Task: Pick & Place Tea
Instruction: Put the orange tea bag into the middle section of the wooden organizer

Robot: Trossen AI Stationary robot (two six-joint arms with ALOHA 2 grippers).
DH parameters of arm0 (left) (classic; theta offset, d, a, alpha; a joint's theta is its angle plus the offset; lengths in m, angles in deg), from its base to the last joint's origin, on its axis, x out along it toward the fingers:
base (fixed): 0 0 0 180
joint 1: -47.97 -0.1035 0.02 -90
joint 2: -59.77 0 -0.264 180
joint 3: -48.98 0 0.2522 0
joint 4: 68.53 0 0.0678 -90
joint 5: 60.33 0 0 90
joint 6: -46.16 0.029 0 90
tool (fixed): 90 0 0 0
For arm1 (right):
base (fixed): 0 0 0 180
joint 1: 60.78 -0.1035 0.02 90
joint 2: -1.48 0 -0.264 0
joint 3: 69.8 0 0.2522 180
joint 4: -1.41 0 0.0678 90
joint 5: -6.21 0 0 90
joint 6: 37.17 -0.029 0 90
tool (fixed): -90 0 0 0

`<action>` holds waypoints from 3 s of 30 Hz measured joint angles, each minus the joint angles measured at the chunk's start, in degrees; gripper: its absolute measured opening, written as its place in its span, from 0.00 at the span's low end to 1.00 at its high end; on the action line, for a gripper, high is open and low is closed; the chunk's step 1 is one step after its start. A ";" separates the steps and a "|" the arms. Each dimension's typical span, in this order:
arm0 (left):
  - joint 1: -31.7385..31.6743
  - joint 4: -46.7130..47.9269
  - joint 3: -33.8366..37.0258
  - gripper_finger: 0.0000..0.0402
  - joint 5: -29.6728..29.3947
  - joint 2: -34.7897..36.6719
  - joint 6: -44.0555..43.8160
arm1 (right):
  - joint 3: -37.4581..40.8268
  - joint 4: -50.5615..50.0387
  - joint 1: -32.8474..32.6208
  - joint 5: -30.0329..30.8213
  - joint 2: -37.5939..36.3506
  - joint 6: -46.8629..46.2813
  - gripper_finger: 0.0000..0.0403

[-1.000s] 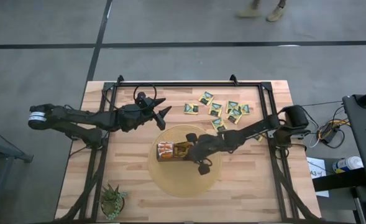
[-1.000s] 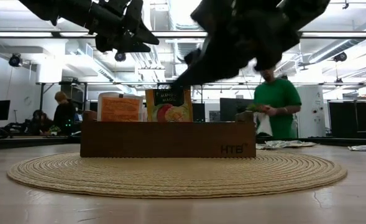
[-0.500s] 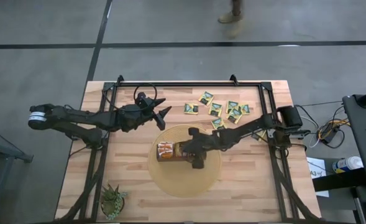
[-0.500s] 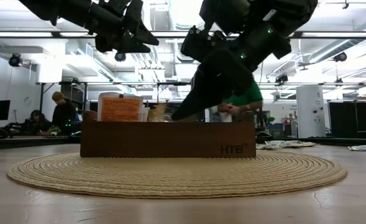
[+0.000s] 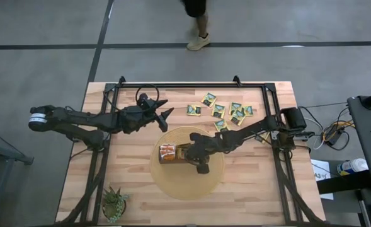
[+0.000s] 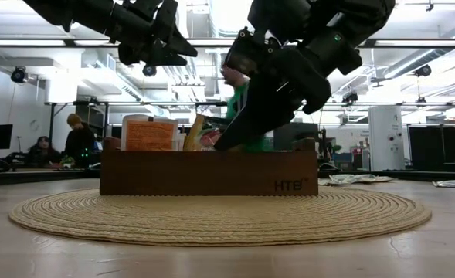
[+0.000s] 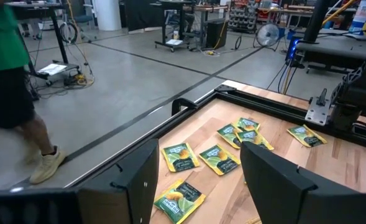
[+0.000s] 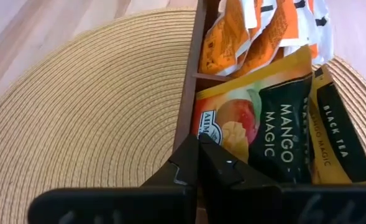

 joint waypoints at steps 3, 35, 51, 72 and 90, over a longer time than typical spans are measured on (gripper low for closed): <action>0.01 0.00 0.00 0.55 0.00 0.00 0.00 | 0.04 -0.16 0.05 -1.66 -1.41 0.14 0.02; -0.03 1.30 0.00 0.55 -0.26 0.00 -0.29 | 0.11 -2.65 1.09 4.77 -5.32 3.25 0.02; 0.01 1.39 0.00 0.55 -0.26 0.00 -0.41 | 0.11 -2.17 1.38 -9.20 -9.07 4.63 0.02; 0.01 1.43 0.00 0.55 -0.26 0.00 -0.40 | 0.11 -1.26 1.29 -8.68 -4.18 4.66 0.02; 0.01 1.48 -0.02 0.55 -0.25 0.00 -0.51 | -0.07 -1.19 1.33 -11.47 -6.06 4.86 0.02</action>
